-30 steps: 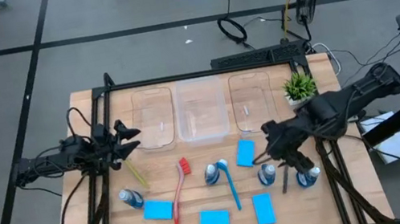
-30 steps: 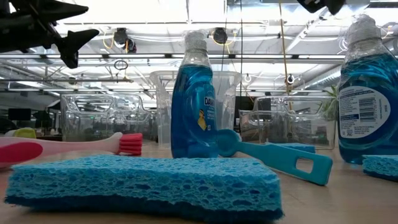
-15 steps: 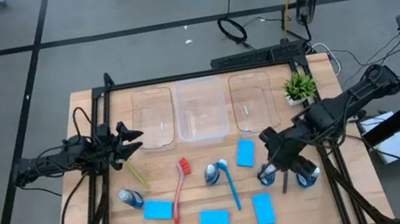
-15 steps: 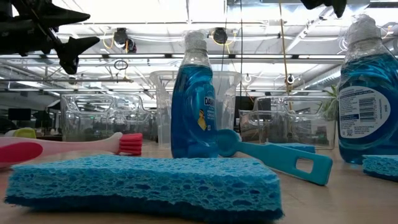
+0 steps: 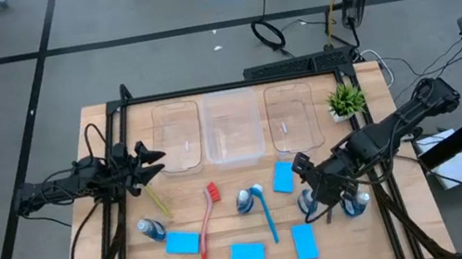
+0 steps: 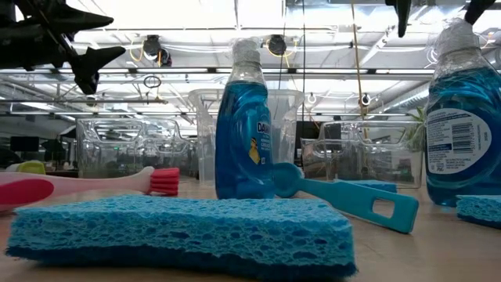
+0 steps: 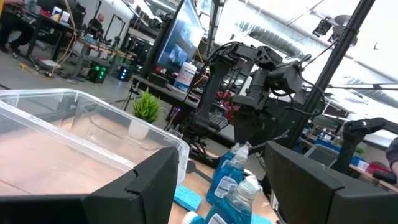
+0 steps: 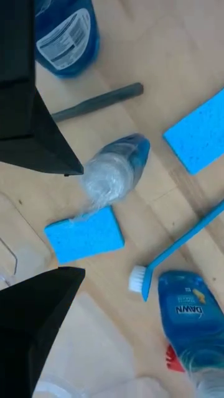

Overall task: Pick & Place Kitchen Sink Supplies
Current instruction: Put the blue dishwashing liquid bottle into the right transparent bin

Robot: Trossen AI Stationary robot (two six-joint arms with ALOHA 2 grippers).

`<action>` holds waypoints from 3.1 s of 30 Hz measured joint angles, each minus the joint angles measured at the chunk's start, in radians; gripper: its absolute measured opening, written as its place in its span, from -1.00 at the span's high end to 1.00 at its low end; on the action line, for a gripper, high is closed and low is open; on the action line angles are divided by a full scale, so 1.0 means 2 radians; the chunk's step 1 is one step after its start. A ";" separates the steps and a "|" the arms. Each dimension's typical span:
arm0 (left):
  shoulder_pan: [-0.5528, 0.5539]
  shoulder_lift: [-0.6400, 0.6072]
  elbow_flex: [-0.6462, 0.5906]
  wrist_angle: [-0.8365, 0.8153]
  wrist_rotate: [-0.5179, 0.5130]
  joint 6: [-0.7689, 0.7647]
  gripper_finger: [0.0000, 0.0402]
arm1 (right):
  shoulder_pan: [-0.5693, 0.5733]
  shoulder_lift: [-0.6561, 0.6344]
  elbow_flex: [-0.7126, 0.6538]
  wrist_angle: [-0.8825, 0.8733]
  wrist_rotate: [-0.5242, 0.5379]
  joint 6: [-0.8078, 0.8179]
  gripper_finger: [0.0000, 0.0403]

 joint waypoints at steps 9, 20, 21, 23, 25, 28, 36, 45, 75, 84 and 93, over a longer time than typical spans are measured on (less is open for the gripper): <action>0.000 0.000 0.000 0.000 0.000 -0.009 -0.20 | 0.001 0.000 0.000 0.000 -0.079 0.090 -0.20; 0.000 0.000 0.000 0.000 0.000 -0.009 -0.20 | 0.000 0.000 0.000 0.026 -0.081 0.177 -0.20; 0.000 0.000 0.000 0.000 0.000 -0.009 -0.20 | 0.000 0.000 -0.001 0.027 -0.087 0.183 -0.20; 0.000 0.000 0.000 0.000 0.000 -0.009 -0.20 | 0.000 0.000 -0.008 0.039 -0.097 0.194 -0.20; 0.000 0.000 0.000 0.000 0.000 -0.009 -0.20 | 0.000 0.000 -0.024 0.060 -0.106 0.206 -0.20; 0.000 0.000 0.000 0.000 0.000 -0.009 -0.20 | 0.000 0.000 -0.049 0.088 -0.105 0.218 -0.20; 0.000 0.000 0.000 0.000 0.000 -0.011 -0.20 | 0.000 0.000 -0.090 0.140 -0.104 0.234 -0.20; 0.000 0.000 0.000 0.000 0.000 -0.012 -0.20 | 0.000 -0.001 -0.111 0.173 -0.104 0.251 -0.20; 0.000 0.000 0.000 0.000 0.000 -0.020 -0.20 | -0.001 -0.023 -0.111 0.150 -0.076 0.271 -0.17; 0.000 0.000 0.000 0.000 0.000 -0.020 -0.20 | -0.001 -0.024 -0.120 0.150 -0.078 0.277 -0.08; 0.000 0.000 0.000 0.000 0.000 -0.020 -0.20 | -0.001 -0.024 -0.138 0.180 -0.080 0.279 0.00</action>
